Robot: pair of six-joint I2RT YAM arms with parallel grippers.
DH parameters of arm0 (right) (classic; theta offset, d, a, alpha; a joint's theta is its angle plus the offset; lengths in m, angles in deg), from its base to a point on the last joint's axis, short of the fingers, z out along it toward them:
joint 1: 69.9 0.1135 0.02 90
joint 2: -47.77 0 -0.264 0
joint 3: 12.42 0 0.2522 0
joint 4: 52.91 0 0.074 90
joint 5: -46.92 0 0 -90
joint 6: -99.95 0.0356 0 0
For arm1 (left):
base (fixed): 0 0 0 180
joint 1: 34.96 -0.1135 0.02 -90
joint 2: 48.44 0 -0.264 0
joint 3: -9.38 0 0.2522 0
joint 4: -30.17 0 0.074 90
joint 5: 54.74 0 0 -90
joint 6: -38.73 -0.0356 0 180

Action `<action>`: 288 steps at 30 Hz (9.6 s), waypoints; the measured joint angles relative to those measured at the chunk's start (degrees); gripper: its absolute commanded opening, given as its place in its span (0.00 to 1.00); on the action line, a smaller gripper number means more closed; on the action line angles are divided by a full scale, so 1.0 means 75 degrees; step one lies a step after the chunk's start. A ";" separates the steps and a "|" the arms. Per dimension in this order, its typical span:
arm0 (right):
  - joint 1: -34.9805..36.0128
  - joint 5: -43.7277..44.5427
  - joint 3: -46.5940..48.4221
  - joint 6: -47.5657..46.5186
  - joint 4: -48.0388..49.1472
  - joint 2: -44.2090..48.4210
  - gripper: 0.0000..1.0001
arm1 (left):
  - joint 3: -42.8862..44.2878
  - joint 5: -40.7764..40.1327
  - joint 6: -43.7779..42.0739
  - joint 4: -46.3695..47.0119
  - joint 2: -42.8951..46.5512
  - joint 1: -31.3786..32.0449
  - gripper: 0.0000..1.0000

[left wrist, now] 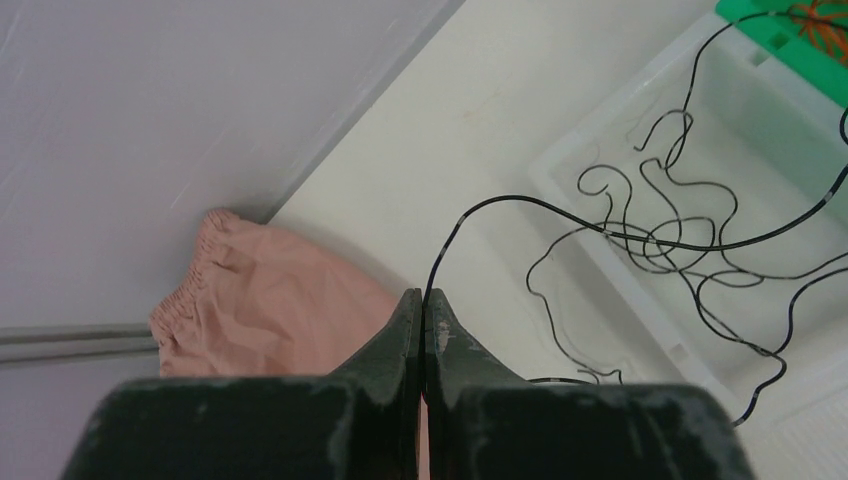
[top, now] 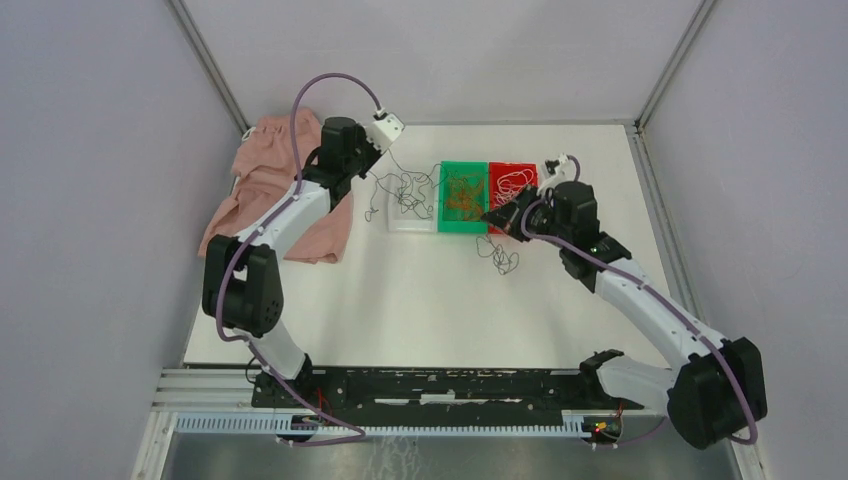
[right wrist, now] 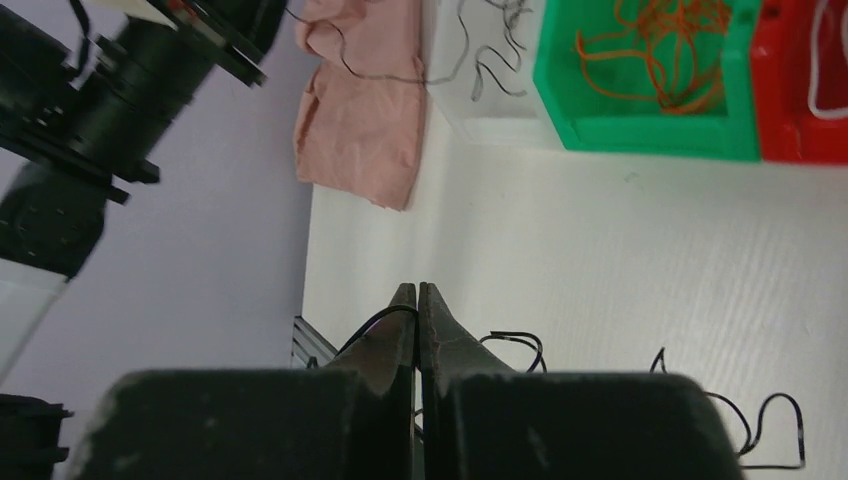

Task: Untangle the cables
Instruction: Place the cable in the bin, then reset both arms

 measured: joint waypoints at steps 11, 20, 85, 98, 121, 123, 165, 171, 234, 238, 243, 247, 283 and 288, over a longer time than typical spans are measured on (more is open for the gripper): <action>0.0565 0.0396 0.4205 0.0519 0.1105 -0.3879 0.00 | -0.0644 -0.0003 -0.0003 -0.0160 0.0839 -0.0309 0.03; 0.1236 0.1174 0.7265 0.0420 0.0985 -0.6790 0.00 | -0.0950 0.0061 -0.0090 -0.0175 0.1483 -0.0460 0.03; 0.2273 0.1935 0.2282 -0.2961 0.1294 -0.3818 0.51 | 0.2815 0.0254 0.0271 -0.1466 -0.3838 0.1239 0.33; 0.2620 0.1638 0.4124 -0.3512 0.2020 -0.6659 0.36 | 0.3958 0.1454 0.0912 -0.2973 -0.3713 0.0935 0.99; 0.1842 0.2454 0.6073 -0.2591 0.1096 -0.8244 0.11 | 0.2031 0.3707 0.0740 -0.4762 -0.0323 -0.1072 0.99; 0.1661 0.2471 0.5904 -0.2500 0.1105 -0.8247 0.11 | 0.2014 0.4028 0.0950 -0.4543 -0.0251 -0.1003 0.99; 0.1781 0.2932 0.7495 -0.3098 -0.0370 -0.9384 0.00 | 0.0326 0.3453 -0.2218 -0.3742 -0.2334 -0.1131 0.03; 0.2028 0.2888 0.6478 -0.2626 -0.0020 -0.8804 0.00 | 0.0006 0.3684 -0.2218 -0.4033 -0.1877 -0.1131 0.03; 0.0866 0.1011 0.3605 -0.1303 0.0691 -0.5438 0.33 | 0.0312 0.2795 -0.0618 -0.4940 0.0408 0.0286 0.03; 0.0866 0.1000 0.3416 -0.1306 0.0688 -0.5275 0.33 | 0.0280 0.2795 -0.0638 -0.4596 0.0358 0.0373 0.03; 0.0833 0.1125 0.3159 -0.1352 0.0562 -0.4797 0.33 | 0.0283 0.2588 -0.0647 -0.3940 -0.0353 0.0772 0.03; 0.0656 0.1166 0.2836 -0.1367 0.0548 -0.4156 0.33 | 0.0230 0.2157 -0.0711 -0.3541 -0.1192 0.1003 0.03; -0.0254 0.3144 0.2171 -0.2256 -0.1116 -0.1813 0.85 | 0.0909 0.2576 0.0819 -0.4097 0.0997 -0.0565 0.99; -0.0277 0.5837 0.0950 -0.2553 -0.1075 -0.0117 0.99 | -0.1556 0.2681 0.1926 -0.2349 0.2908 -0.1699 0.99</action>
